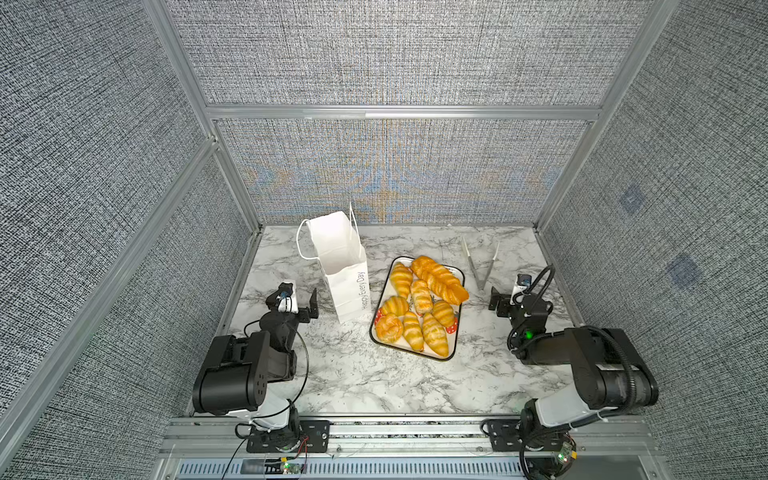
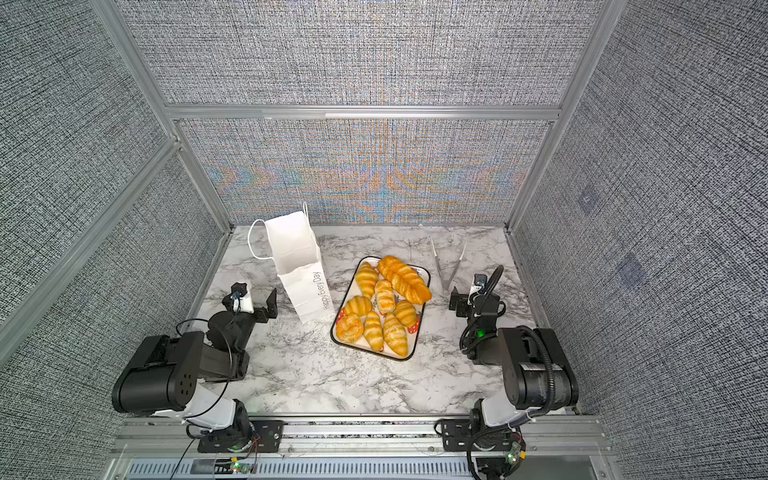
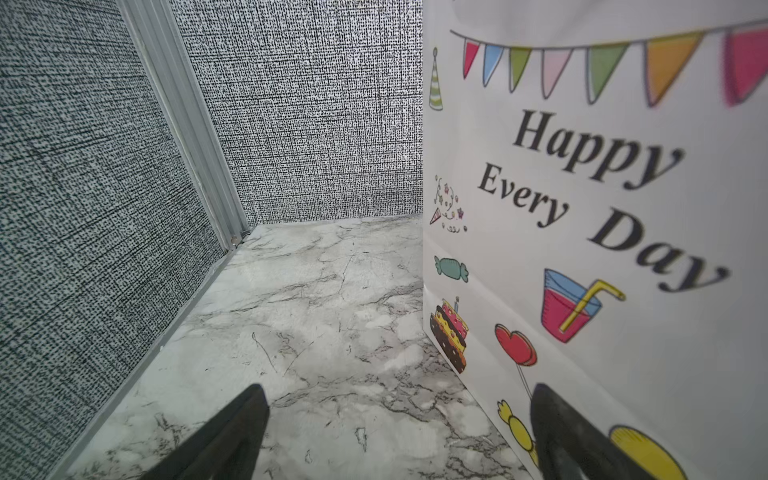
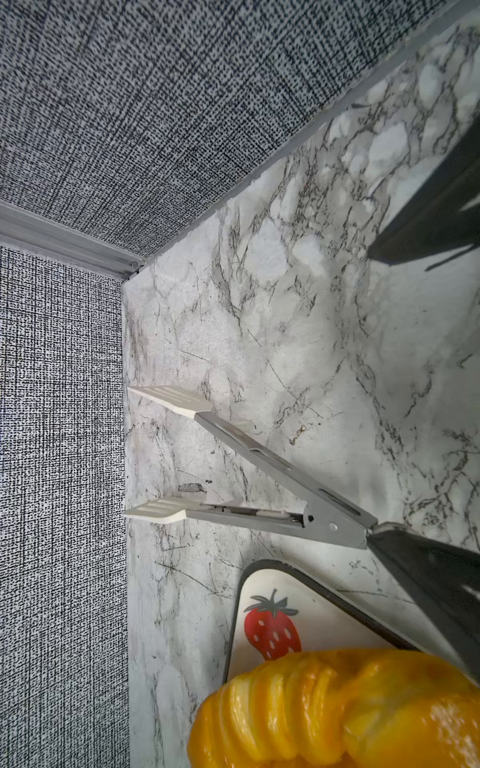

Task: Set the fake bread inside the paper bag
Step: 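Raise the left gripper toward the bag handle while the right lifts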

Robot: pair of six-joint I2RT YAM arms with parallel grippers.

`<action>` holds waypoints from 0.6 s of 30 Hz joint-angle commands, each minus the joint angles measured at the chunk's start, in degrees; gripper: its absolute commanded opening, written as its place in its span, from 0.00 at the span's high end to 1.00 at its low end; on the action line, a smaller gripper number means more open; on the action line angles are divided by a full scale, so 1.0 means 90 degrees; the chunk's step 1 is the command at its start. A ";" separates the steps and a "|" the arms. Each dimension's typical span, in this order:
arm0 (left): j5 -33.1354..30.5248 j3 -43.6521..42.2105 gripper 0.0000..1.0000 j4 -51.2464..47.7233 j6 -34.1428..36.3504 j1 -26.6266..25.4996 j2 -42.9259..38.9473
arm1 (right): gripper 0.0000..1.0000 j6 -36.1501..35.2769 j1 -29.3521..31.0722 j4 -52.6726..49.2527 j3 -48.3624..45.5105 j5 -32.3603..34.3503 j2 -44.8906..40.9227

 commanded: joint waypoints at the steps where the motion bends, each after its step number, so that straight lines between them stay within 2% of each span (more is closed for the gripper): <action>1: 0.0057 0.0000 0.01 0.0086 0.0044 -0.0003 -0.0009 | 0.01 0.0046 -0.0006 0.0097 0.0018 -0.0039 0.0002; 18: 0.0058 0.0006 0.01 0.0079 0.0034 -0.0004 -0.0004 | 0.01 0.0078 -0.0042 0.0049 0.0043 -0.0121 0.0007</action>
